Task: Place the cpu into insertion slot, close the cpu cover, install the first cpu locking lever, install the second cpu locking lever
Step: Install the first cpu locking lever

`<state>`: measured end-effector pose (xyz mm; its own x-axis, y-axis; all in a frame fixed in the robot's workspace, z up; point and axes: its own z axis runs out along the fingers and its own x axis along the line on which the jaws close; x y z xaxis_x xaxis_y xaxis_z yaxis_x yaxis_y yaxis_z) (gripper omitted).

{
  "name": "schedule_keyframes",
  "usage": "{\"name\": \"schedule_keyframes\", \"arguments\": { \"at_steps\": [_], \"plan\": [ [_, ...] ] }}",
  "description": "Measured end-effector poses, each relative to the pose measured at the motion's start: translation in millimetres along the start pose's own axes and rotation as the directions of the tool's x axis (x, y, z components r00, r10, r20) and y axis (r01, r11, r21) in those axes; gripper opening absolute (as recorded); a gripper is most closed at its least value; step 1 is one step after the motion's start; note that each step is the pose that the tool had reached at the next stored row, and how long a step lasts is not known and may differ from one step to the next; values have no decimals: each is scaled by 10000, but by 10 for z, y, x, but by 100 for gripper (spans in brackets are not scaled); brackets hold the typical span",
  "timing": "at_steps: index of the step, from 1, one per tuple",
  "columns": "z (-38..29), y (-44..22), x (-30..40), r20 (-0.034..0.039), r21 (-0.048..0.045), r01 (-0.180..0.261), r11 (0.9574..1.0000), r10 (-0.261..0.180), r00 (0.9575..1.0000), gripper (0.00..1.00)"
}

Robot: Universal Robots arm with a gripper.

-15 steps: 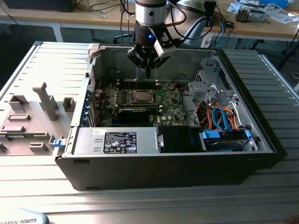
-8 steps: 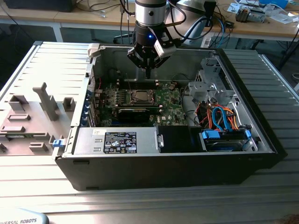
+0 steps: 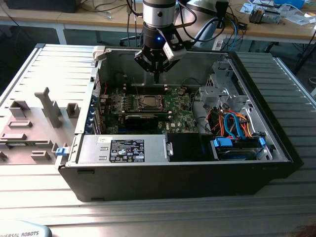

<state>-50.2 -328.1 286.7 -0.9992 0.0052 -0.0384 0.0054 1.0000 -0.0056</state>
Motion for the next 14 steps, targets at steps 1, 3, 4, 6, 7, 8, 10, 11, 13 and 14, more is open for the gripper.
{"name": "schedule_keyframes", "arguments": {
  "at_steps": [1,3,4,6,7,8,10,11,13,14],
  "plan": [
    [0,0,0,0,0,8,10000,-8,10000,11],
    [0,0,0,0,-1,29,10000,-29,10000,11],
    [0,0,0,0,-1,39,10000,-39,10000,11],
    [0,0,0,1,-3,78,10000,-78,10000,11],
    [0,0,0,1,-3,93,10000,-93,10000,11],
    [0,0,0,0,-4,103,9999,-103,9999,11],
    [0,0,0,1,-5,125,9999,-125,9999,11],
    [0,0,0,1,-5,134,9999,-134,9999,11],
    [0,0,0,1,-6,152,9999,-152,9999,11],
    [0,0,0,1,-6,164,9999,-164,9999,11]
  ]
}}
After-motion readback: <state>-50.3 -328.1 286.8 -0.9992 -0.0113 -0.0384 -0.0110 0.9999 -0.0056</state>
